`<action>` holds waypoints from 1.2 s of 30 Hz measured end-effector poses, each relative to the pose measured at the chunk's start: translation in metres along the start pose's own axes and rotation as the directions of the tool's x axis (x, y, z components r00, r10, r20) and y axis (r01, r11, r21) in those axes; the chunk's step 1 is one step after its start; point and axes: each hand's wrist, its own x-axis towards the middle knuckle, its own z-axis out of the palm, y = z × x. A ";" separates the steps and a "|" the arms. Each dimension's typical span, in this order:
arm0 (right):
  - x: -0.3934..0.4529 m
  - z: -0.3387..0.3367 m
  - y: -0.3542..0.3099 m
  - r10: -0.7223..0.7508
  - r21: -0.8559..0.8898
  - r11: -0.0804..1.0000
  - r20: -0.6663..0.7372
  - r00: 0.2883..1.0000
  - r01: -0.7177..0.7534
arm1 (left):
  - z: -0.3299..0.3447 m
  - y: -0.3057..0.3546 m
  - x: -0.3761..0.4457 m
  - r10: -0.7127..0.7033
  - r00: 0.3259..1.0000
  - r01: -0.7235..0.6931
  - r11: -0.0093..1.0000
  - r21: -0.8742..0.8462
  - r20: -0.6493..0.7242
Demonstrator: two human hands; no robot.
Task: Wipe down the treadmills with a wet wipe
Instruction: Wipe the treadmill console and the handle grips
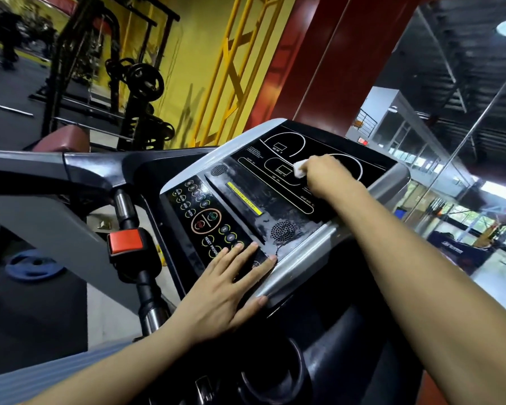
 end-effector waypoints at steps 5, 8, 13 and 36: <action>-0.037 0.024 -0.062 -0.349 0.185 0.933 0.243 0.905 0.310 | 0.002 -0.001 0.000 -0.007 1.000 0.007 1.000 0.001 -0.008; -0.014 0.020 -0.042 -0.263 0.093 0.964 0.181 0.948 0.250 | 0.002 0.000 -0.001 -0.006 1.000 0.006 1.000 0.001 -0.017; 0.015 0.000 0.004 0.078 0.033 0.996 -0.004 0.997 -0.077 | 0.002 0.000 -0.001 -0.010 1.000 0.009 1.000 -0.009 -0.022; -0.093 0.017 -0.025 -0.208 0.009 0.978 0.210 0.955 0.210 | 0.003 -0.003 0.000 0.039 0.993 -0.043 0.999 -0.034 -0.109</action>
